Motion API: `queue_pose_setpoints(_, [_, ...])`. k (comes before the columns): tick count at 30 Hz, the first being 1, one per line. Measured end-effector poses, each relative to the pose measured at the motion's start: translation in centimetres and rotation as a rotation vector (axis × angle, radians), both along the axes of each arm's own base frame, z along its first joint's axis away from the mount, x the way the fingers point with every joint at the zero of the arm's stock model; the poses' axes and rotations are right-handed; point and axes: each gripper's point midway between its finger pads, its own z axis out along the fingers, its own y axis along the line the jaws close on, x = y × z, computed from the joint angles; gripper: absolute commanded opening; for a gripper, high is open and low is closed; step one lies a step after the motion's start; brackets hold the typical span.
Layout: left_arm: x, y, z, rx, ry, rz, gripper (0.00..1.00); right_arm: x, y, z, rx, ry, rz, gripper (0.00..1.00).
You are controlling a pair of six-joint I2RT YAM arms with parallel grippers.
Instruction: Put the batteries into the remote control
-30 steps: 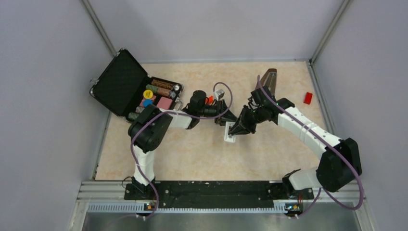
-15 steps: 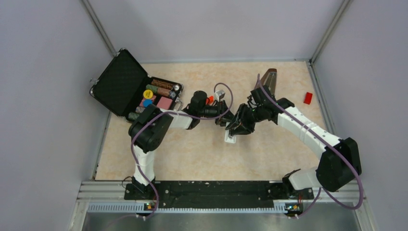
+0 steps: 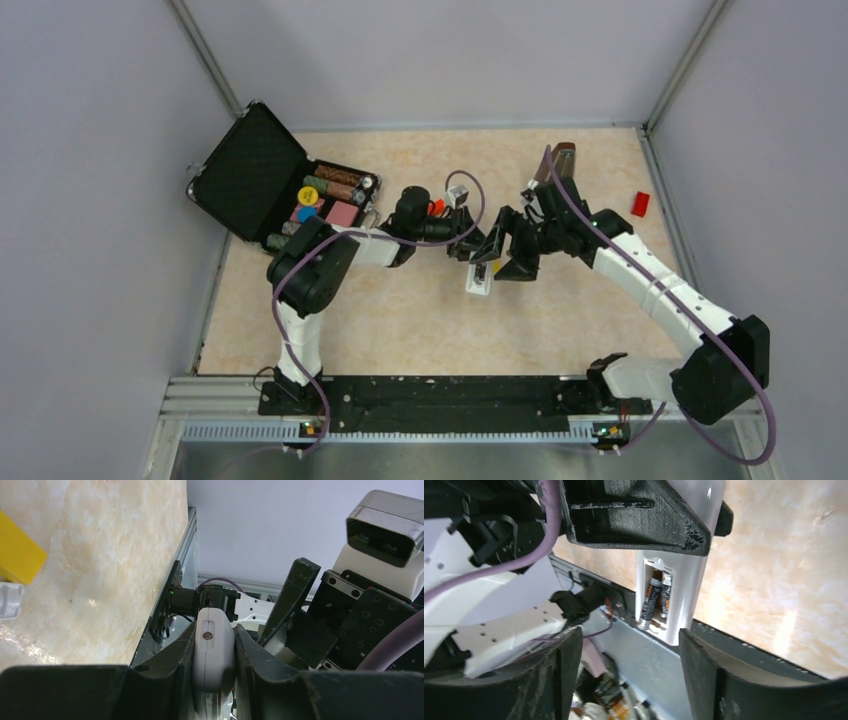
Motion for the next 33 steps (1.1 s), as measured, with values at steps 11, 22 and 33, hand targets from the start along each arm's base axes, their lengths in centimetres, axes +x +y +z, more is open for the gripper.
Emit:
queue_pose_setpoints(11, [-0.2, 0.0, 1.9, -0.036, 0.097, -0.022, 0.00, 0.4, -1.7, 0.0, -0.111, -0.319, 0.172, 0.80])
queue_pose_setpoints(22, [-0.4, 0.0, 4.1, -0.100, 0.128, -0.040, 0.00, -0.6, -0.3, -0.7, -0.013, -0.414, 0.265, 0.77])
queue_pose_setpoints(33, [-0.4, 0.1, 4.5, -0.110, 0.126, -0.043, 0.00, -0.5, 0.3, -0.8, 0.066, -0.419, 0.220, 0.66])
